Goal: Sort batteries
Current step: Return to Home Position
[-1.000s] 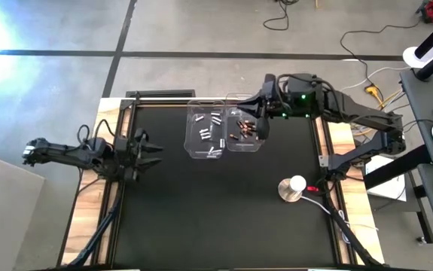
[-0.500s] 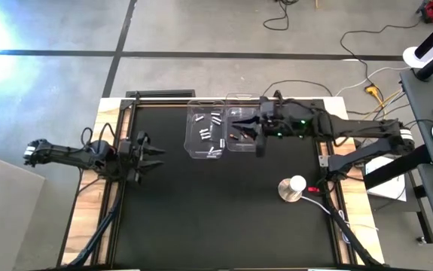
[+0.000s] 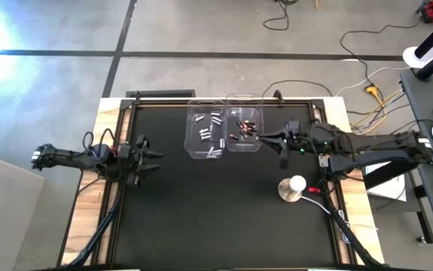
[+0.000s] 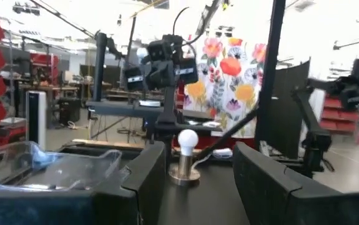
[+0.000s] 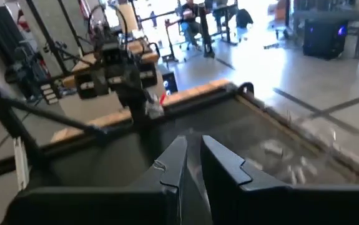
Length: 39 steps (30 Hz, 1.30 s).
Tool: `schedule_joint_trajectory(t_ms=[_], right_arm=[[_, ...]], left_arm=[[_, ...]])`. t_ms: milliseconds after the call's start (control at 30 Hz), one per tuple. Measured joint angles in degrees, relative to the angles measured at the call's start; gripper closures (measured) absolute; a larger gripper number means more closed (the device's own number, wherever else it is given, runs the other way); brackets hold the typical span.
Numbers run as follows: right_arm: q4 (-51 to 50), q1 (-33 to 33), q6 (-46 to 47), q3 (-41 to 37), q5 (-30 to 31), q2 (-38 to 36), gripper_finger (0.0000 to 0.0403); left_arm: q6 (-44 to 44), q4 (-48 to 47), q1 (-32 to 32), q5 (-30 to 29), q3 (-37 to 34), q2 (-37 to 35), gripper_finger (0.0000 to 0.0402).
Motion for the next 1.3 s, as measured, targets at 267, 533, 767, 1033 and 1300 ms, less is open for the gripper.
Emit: schedule_joint_trajectory(t_ms=[267,533,767,1033,1300], right_arm=[[-0.2,0.1,3.6,-8.4,-3.9,-13.1,0.0364],[-2.1,0.1,-3.8,-12.0,-4.5,-22.9,0.0364],[-1.7,0.1,-6.6,-16.4,-8.1,-31.0,0.0364],[0.3,0.1,-4.3,-26.7,-8.0,-44.4,0.0364],[9.1,0.1,-4.0,-34.2,-7.6,-42.9,0.0364]], left_arm=[[1.1,-7.8,0.0,0.5,0.9,-6.7,0.0238],[-1.0,-12.4,0.0,2.2,1.3,-6.7,0.0238],[-1.2,-12.7,0.0,4.9,1.2,-6.7,0.0238],[-3.1,-15.0,0.0,6.9,0.0,-6.7,0.0238],[-2.6,-16.1,-0.1,6.8,0.0,-6.7,0.0238]])
